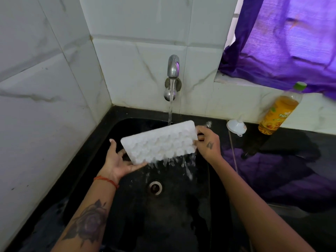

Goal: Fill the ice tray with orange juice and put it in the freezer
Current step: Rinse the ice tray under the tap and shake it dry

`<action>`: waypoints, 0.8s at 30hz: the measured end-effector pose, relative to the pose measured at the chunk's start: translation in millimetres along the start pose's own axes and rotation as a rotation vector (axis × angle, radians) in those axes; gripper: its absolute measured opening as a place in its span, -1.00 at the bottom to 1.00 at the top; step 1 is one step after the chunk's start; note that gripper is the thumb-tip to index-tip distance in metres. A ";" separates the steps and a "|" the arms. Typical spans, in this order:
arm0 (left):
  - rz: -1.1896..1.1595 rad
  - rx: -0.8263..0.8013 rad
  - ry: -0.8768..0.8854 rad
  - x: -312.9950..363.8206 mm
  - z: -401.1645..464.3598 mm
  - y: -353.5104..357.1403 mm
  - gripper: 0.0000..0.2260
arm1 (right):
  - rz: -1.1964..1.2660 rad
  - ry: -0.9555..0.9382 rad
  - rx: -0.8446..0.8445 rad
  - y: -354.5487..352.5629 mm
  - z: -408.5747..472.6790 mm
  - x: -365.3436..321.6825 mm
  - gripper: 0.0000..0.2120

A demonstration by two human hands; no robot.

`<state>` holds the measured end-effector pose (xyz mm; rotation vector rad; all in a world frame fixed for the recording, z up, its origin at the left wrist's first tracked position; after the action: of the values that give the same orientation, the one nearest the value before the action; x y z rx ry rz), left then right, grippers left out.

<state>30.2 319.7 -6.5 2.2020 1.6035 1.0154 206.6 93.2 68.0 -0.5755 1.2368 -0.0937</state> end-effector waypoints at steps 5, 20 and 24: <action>-0.104 -0.001 -0.024 -14.1 4.3 -0.6 -0.71 | -0.188 -0.168 -0.192 -5.8 -6.2 8.3 -0.72; 0.104 0.192 0.398 32.3 -5.5 -15.4 -0.73 | -0.489 -0.112 -0.595 30.2 90.4 -68.6 -0.50; 0.301 0.187 0.477 42.6 -9.6 -23.4 -0.77 | -0.540 -0.348 -0.273 40.1 113.4 -107.1 -0.50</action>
<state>13.4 365.0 4.3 2.5179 1.6278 1.6407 263.4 208.3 165.2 -1.1067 0.7354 -0.2688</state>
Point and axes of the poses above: each hand's wrist, its own z-axis towards the middle knuckle, its own y-axis out of the palm, x = y × z, the point moved 7 cm from there along z, towards the middle knuckle, and after that the axes turned 6 degrees about -y, right-handed, at the moved point
